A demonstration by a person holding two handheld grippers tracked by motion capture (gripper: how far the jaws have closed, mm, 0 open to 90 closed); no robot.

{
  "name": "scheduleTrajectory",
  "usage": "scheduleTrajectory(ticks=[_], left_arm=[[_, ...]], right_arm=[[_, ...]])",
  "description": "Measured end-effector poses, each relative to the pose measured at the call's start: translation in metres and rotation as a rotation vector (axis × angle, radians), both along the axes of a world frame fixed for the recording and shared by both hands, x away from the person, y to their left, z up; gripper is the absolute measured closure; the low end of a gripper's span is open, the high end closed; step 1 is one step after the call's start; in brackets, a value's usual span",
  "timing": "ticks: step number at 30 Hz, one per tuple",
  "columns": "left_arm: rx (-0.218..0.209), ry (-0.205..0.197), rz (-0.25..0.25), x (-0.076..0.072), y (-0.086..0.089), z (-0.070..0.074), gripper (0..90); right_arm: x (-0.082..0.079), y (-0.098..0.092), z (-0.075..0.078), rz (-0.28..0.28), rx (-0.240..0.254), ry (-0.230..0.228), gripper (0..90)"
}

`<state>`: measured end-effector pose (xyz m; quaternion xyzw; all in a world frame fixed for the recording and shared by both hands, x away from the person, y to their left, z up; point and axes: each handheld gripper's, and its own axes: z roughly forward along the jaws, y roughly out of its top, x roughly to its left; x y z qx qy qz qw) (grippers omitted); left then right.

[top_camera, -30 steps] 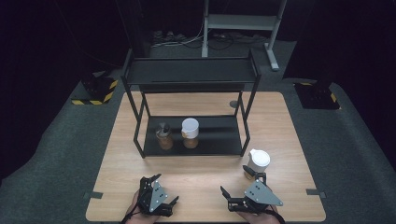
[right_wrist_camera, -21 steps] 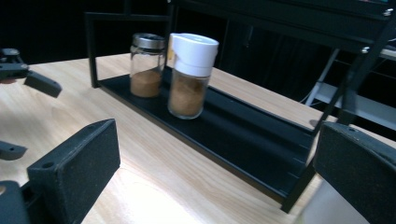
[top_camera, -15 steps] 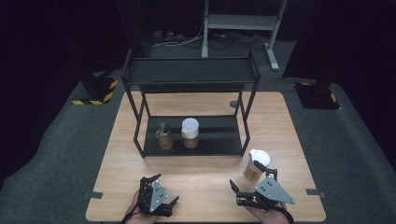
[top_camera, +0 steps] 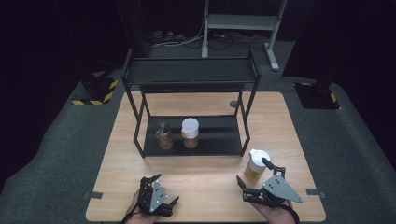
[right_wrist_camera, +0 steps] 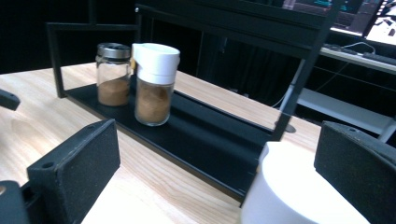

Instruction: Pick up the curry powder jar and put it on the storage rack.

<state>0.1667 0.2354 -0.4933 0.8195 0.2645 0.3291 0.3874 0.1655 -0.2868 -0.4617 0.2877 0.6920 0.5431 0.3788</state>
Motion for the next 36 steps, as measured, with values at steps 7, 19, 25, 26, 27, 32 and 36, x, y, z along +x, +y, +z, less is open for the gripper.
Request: scheduleTrajectory(ticks=[7, 19, 25, 26, 27, 32, 36], left_arm=[[-0.001, 0.000, -0.002, 0.000, 0.000, 0.000, 0.9], [0.001, -0.001, -0.009, 0.000, 0.001, 0.000, 0.9], [-0.001, -0.002, -0.011, 0.000, 0.001, 0.000, 0.9], [-0.001, -0.002, -0.011, 0.000, 0.001, 0.000, 0.9], [-0.001, -0.002, -0.011, 0.000, 0.001, 0.000, 0.9], [0.001, -0.002, -0.013, 0.000, 0.001, 0.000, 0.9], [0.001, -0.002, -0.014, 0.000, 0.002, 0.000, 0.9]], right_arm=[[0.001, -0.007, -0.001, -0.039, 0.013, -0.004, 0.0], [0.005, -0.016, -0.006, -0.087, 0.027, 0.012, 0.0], [0.008, -0.018, -0.009, -0.102, 0.030, 0.026, 0.0], [0.008, -0.018, -0.009, -0.102, 0.030, 0.026, 0.0], [0.009, -0.019, -0.011, -0.106, 0.031, 0.032, 0.0], [0.012, -0.020, -0.014, -0.117, 0.030, 0.046, 0.0], [0.015, -0.020, -0.018, -0.124, 0.031, 0.061, 0.0]])
